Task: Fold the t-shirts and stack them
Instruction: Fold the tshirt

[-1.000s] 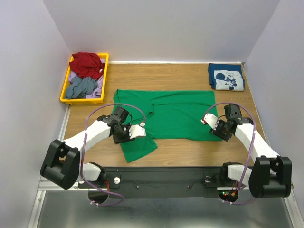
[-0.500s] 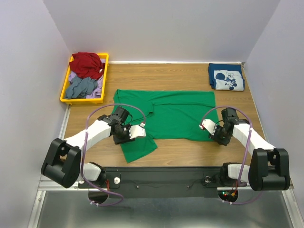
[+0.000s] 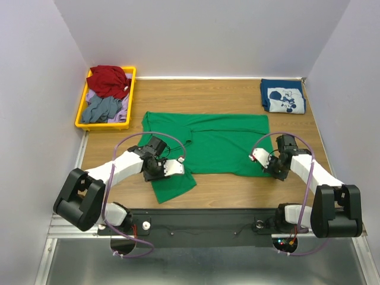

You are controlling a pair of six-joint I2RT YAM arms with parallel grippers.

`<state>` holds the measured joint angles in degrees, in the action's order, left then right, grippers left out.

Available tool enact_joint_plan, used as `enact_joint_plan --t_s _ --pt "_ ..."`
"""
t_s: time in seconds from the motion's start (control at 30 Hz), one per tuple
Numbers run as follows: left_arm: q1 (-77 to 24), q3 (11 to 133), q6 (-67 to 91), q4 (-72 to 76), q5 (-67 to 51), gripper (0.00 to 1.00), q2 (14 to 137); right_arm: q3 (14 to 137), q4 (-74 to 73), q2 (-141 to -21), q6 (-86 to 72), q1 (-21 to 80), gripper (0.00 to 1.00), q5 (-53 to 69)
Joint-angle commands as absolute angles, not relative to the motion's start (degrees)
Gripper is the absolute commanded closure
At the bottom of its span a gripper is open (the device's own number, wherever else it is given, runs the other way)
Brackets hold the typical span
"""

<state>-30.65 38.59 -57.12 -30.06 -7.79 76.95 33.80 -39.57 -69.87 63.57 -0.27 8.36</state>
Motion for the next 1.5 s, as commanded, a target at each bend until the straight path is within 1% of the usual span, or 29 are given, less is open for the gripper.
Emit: enact_joint_plan --t_s 0.0,0.03,0.07,0.17,0.37,0.57,0.7,0.8,0.93,1.07,1.47 --pt "-31.46 34.02 -57.56 -26.90 -6.24 0.62 79.28 33.66 -37.44 -71.46 63.11 -0.09 0.99 8.17" --pt "-31.38 33.75 -57.66 -26.81 -6.24 0.74 79.36 33.92 -37.53 -71.54 63.02 -0.09 0.99 8.26" --pt "-31.46 33.75 -57.83 -27.15 -6.68 0.83 79.28 34.27 -37.62 -71.37 62.84 -0.09 0.99 8.35" --pt "-31.38 34.63 -58.62 -29.69 -8.34 1.00 76.39 35.59 -38.84 -70.93 61.96 -0.17 0.99 8.09" --pt "-31.29 39.54 -58.62 -37.69 -12.38 1.00 69.35 36.82 -42.45 -65.40 62.05 -0.09 0.99 7.82" --pt "-31.20 40.51 -57.92 -42.80 -14.67 1.00 65.04 38.49 -47.19 -61.71 62.40 -0.09 0.99 7.91" --pt "-30.94 41.48 -58.01 -45.00 -15.12 1.00 62.93 39.99 -48.25 -61.43 63.02 -0.44 1.00 7.73" --pt "-28.84 43.14 -58.88 -45.09 -15.91 1.00 62.49 42.27 -48.34 -63.97 63.90 -1.58 0.99 8.35" --pt "-24.80 47.27 -60.82 -45.09 -18.45 1.00 64.94 45.87 -48.16 -67.84 64.42 -2.72 0.99 9.23" --pt "-18.73 52.64 -63.28 -46.67 -21.35 1.00 69.95 49.83 -48.25 -70.84 63.63 -2.81 0.99 10.37" --pt "-13.63 65.29 -66.18 -46.93 -24.34 1.00 80.50 60.81 -48.08 -81.55 63.98 -3.08 1.00 11.16"
